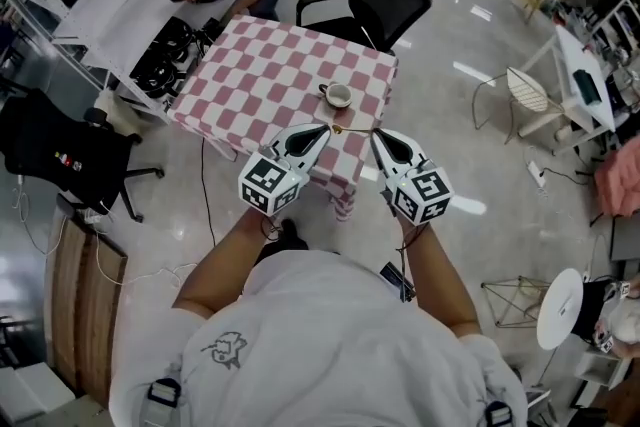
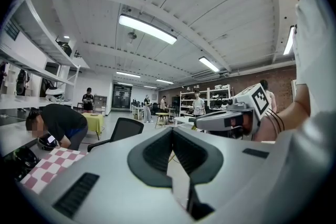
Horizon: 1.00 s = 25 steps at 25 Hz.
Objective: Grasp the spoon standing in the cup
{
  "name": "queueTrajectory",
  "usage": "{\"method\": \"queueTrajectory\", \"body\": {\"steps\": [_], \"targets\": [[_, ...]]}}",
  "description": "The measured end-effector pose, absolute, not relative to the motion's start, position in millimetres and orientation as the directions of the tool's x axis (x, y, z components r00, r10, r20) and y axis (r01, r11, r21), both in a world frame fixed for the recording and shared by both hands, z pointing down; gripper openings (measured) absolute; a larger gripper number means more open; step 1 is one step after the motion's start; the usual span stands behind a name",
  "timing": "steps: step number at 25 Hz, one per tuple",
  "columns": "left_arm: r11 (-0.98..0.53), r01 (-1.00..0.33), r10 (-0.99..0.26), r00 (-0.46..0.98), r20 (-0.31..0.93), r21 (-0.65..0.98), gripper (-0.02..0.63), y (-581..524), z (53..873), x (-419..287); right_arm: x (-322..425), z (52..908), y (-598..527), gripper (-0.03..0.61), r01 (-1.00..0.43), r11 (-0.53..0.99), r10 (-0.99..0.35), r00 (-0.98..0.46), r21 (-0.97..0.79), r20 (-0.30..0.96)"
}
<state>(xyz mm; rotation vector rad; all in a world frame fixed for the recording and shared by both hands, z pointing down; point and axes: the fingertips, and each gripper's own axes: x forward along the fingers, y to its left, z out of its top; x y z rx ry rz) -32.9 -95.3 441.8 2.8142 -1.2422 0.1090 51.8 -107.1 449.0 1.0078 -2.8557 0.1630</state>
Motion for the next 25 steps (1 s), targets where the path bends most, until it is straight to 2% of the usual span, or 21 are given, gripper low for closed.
{"method": "queueTrajectory", "body": {"steps": [10, 25], "targets": [[-0.628, -0.776, -0.769, 0.631, 0.100, 0.058, 0.014, -46.3, 452.8, -23.4, 83.8, 449.4, -53.0, 0.032, -0.633, 0.770, -0.623, -0.773, -0.083, 0.118], [-0.614, -0.786, -0.782, 0.618, 0.086, 0.065, 0.014, -45.0, 451.1, -19.4, 88.2, 441.7, -48.7, 0.032, -0.627, 0.775, -0.620, -0.779, -0.081, 0.098]]}}
